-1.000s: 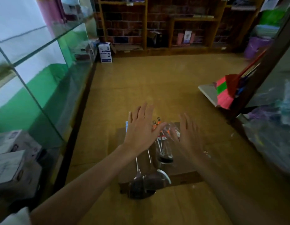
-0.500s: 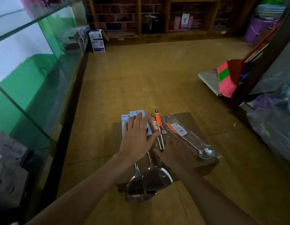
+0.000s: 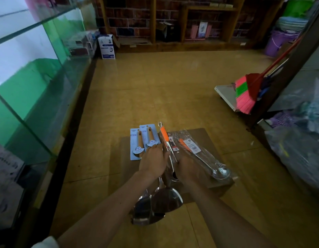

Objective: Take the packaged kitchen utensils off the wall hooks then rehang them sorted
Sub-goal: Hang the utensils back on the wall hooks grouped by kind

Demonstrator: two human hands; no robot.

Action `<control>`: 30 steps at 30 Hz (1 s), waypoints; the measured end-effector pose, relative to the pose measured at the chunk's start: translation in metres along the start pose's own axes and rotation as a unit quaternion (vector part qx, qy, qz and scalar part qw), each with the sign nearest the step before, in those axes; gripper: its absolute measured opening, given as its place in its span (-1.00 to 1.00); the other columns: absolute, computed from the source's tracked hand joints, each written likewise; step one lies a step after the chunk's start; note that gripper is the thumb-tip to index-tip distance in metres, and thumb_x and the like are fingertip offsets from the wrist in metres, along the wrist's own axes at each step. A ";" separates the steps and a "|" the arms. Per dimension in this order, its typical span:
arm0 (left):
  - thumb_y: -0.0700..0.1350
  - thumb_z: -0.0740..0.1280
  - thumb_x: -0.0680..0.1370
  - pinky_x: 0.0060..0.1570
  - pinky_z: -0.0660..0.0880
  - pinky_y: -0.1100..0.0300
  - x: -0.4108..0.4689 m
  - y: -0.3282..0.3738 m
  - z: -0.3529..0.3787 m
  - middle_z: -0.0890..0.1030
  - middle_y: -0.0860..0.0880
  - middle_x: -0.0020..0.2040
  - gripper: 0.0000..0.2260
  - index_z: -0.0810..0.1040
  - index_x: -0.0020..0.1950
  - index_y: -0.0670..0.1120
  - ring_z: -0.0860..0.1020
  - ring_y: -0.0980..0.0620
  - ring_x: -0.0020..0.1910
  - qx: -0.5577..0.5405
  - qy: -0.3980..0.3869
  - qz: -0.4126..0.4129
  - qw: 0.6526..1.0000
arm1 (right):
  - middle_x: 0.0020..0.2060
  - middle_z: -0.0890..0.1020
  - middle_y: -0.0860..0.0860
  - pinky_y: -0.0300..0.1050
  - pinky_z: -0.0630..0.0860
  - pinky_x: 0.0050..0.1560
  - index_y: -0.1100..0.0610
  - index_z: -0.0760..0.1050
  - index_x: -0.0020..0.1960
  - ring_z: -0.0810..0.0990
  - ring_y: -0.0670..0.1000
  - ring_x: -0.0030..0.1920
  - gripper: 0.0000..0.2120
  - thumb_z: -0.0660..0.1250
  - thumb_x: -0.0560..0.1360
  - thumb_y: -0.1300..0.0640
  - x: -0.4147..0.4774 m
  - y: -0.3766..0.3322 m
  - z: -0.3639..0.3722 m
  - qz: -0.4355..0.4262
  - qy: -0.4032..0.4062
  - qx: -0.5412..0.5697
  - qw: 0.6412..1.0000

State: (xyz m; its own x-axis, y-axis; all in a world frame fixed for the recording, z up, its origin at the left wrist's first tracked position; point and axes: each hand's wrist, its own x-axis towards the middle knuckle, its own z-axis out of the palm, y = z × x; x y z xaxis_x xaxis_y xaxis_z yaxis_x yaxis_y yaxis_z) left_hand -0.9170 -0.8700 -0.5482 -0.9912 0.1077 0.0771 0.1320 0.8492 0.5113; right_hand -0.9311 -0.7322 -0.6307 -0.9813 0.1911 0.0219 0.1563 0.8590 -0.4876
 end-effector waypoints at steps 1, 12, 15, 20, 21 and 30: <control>0.05 0.20 0.64 0.00 0.55 -0.10 0.003 -0.001 -0.002 0.59 -0.11 0.03 -0.75 0.52 0.09 -0.10 0.59 -0.14 0.03 -0.002 0.001 -0.009 1.000 | 0.20 0.61 0.22 0.06 0.46 0.23 0.21 0.49 0.35 0.58 0.20 0.21 -0.64 0.25 0.63 0.06 -0.001 0.000 0.000 0.008 -0.011 0.018 1.000; -0.22 0.25 0.64 -0.26 0.57 0.08 0.037 0.041 -0.042 0.55 -0.12 -0.18 -0.90 0.52 -0.06 -0.15 0.57 -0.08 -0.31 -0.497 -0.039 -0.198 0.844 | -0.32 0.52 -0.05 -0.10 0.45 -0.26 0.09 0.51 -0.08 0.50 -0.06 -0.31 -0.86 0.30 0.60 0.04 -0.038 -0.033 -0.094 -0.076 -0.008 0.105 0.992; -0.23 0.26 0.63 -0.39 0.60 0.12 0.034 0.053 -0.050 0.55 -0.15 -0.17 -0.94 0.50 0.04 -0.22 0.59 -0.10 -0.30 -0.534 -0.036 -0.198 0.821 | -0.32 0.49 -0.08 -0.16 0.39 -0.32 0.08 0.45 -0.14 0.51 -0.04 -0.28 -0.84 0.30 0.60 0.07 -0.041 -0.034 -0.107 -0.072 -0.016 0.098 0.992; -0.23 0.29 0.62 -0.41 0.61 0.14 0.027 0.069 -0.060 0.57 -0.19 -0.12 -0.89 0.53 0.12 -0.24 0.60 -0.11 -0.30 -0.539 -0.033 -0.182 0.822 | -0.31 0.46 -0.12 -0.30 0.21 -0.39 0.04 0.43 -0.16 0.39 -0.18 -0.35 -0.82 0.32 0.59 0.04 -0.047 -0.030 -0.120 -0.079 -0.005 0.104 0.991; -0.24 0.29 0.62 -0.41 0.61 0.15 0.025 0.075 -0.062 0.56 -0.20 -0.12 -0.89 0.53 0.12 -0.24 0.58 -0.10 -0.31 -0.538 -0.031 -0.176 0.823 | -0.33 0.46 -0.13 -0.26 0.24 -0.37 0.04 0.44 -0.18 0.41 -0.17 -0.35 -0.80 0.33 0.58 0.02 -0.048 -0.028 -0.122 -0.077 0.001 0.114 0.990; -0.22 0.31 0.61 -0.38 0.63 0.12 0.012 0.165 -0.082 0.58 -0.19 -0.12 -0.89 0.53 0.10 -0.23 0.58 -0.08 -0.29 -0.529 -0.056 -0.117 0.839 | -0.37 0.41 -0.09 -0.14 0.31 -0.34 0.05 0.38 -0.13 0.42 -0.05 -0.36 -0.83 0.30 0.59 0.04 -0.076 -0.002 -0.204 -0.050 0.037 0.126 0.990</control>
State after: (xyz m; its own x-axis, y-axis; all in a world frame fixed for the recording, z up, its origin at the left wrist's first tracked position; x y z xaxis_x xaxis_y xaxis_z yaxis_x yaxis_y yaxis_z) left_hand -0.9066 -0.7712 -0.3932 -0.9784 0.0999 -0.1812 -0.1889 -0.0731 0.9793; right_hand -0.8343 -0.6513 -0.4537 -0.9781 0.1534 0.1408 0.0164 0.7307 -0.6825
